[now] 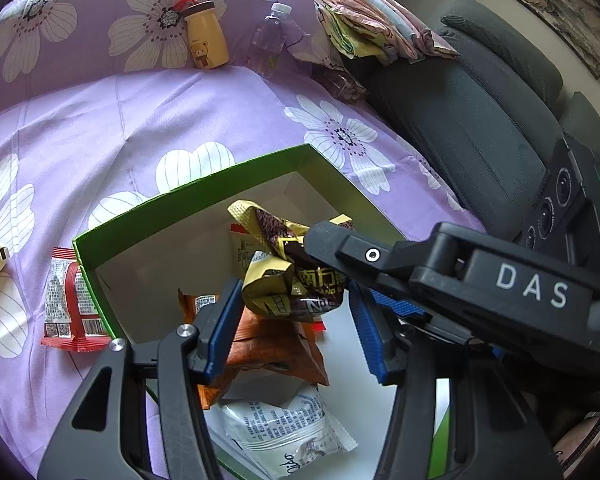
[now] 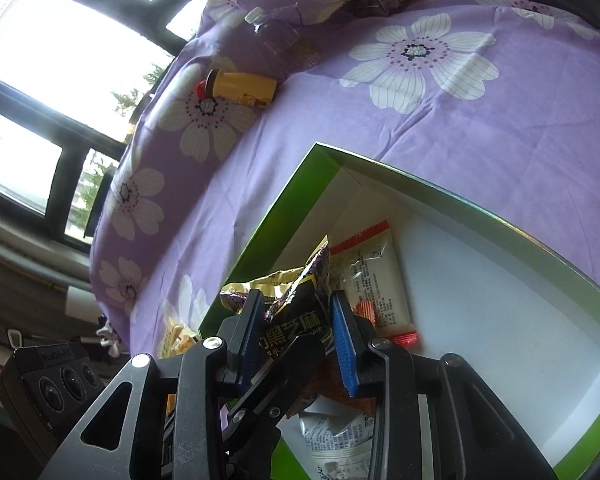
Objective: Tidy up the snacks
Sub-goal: 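Lower the wrapper into the box and open the right tool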
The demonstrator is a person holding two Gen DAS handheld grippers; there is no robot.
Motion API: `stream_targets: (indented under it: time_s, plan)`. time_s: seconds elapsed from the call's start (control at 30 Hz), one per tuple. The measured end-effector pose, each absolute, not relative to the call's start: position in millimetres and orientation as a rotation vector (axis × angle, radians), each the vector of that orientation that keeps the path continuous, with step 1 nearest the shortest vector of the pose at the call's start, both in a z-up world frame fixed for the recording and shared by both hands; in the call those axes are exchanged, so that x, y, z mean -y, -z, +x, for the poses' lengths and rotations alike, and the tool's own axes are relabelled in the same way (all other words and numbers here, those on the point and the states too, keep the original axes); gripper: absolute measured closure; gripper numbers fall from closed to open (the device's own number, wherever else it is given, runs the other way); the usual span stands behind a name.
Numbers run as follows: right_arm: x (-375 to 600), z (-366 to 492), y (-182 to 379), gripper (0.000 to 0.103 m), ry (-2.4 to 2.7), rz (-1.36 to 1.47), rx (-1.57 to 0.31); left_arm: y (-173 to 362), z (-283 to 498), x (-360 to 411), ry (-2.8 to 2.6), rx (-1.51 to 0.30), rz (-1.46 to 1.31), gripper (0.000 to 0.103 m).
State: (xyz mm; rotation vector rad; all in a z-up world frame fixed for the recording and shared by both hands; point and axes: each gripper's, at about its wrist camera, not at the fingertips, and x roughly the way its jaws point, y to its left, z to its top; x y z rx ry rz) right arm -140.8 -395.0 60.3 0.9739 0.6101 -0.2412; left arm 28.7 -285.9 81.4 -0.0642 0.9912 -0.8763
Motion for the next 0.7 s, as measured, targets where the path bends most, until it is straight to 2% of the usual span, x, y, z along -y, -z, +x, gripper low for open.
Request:
stream_targets:
  time_s: [0.7]
  plan:
    - [408,-152,-52,0.067,0.360,0.994,-0.630,-77,26,291,0.927,-1.017,-0.101,0.048]
